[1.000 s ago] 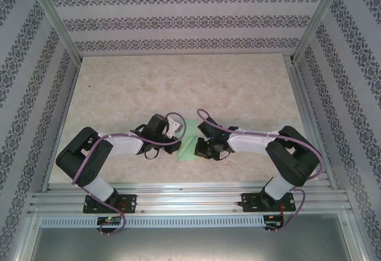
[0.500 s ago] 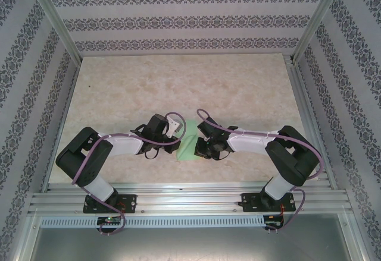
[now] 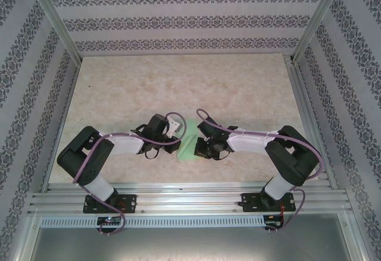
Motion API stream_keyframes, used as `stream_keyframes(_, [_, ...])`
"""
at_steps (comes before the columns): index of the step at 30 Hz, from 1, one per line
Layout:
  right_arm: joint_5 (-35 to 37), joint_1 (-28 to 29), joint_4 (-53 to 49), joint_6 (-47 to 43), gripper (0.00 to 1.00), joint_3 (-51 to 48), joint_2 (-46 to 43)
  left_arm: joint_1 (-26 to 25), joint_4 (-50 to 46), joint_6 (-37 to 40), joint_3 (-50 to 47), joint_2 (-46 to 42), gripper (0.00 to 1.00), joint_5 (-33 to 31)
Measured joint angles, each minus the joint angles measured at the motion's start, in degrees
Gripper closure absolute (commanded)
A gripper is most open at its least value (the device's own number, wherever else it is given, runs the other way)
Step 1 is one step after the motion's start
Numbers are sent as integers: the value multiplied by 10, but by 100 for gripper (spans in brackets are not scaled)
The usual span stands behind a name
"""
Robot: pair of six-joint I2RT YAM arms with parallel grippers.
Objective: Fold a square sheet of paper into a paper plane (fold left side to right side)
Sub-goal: Fold the triangle a second time at the center of the table.
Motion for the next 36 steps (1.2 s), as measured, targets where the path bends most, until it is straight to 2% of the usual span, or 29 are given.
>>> stream_keyframes(24, [-4, 0, -2, -2, 88, 5, 4, 0, 0, 4, 0, -20, 93, 2])
stream_keyframes(36, [-4, 0, -2, -2, 88, 5, 4, 0, 1, 10, 0, 2, 93, 2])
